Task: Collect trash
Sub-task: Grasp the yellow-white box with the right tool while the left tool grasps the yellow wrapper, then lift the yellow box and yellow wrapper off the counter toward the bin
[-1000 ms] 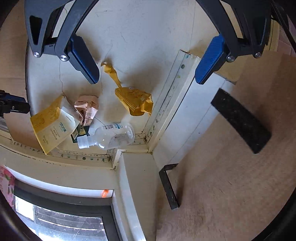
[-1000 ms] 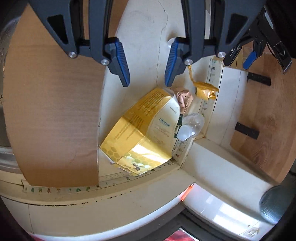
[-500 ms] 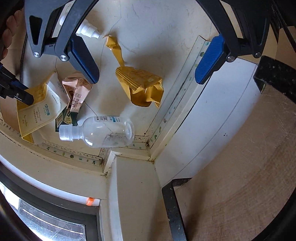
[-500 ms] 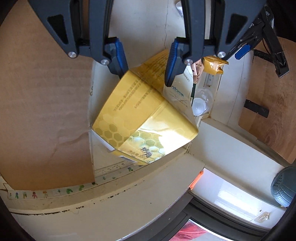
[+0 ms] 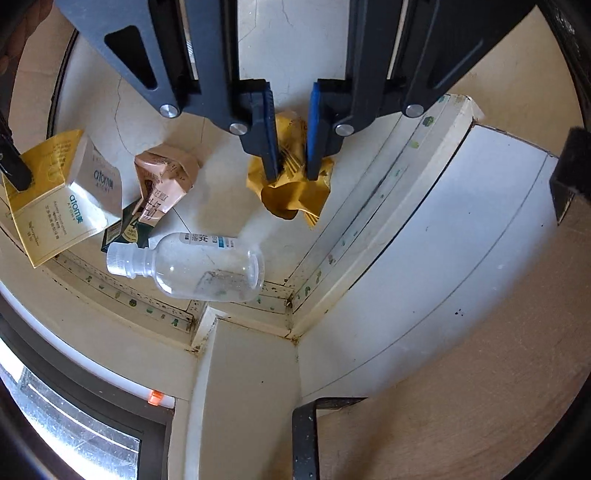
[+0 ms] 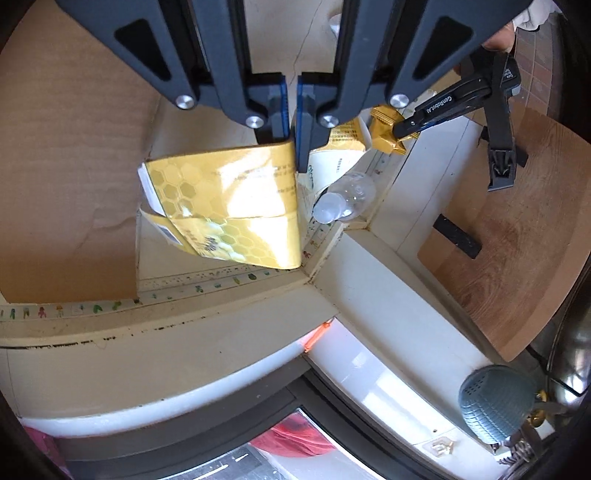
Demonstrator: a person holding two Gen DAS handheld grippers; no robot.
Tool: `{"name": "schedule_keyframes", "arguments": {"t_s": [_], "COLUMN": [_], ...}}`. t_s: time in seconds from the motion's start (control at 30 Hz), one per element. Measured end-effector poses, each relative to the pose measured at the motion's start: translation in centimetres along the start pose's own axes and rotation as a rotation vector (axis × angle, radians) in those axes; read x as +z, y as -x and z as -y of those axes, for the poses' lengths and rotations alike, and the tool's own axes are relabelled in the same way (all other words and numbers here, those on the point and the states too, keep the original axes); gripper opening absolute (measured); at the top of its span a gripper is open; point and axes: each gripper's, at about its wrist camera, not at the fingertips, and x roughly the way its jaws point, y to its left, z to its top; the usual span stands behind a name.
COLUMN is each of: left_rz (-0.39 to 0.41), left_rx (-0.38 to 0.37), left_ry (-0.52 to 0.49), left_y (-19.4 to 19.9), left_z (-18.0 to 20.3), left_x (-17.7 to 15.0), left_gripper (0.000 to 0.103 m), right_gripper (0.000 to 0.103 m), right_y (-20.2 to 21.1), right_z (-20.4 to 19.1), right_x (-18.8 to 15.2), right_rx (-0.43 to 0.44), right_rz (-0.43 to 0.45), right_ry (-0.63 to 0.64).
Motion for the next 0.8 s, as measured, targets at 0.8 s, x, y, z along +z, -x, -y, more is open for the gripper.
{"name": "schedule_keyframes", "arguments": {"t_s": [0.8], "left_rz": [0.157], "left_rx": [-0.203], "left_ry": [-0.172], "left_y": [23.1], "left_z": [-4.2], "left_x": [-12.8], "left_gripper": [0.011], "right_gripper": [0.002], "right_y": [18.8], "right_z": [-13.8], "right_x": [-11.8], "right_rx": [0.021], "right_rz": [0.090], "right_ry": [0.172]}}
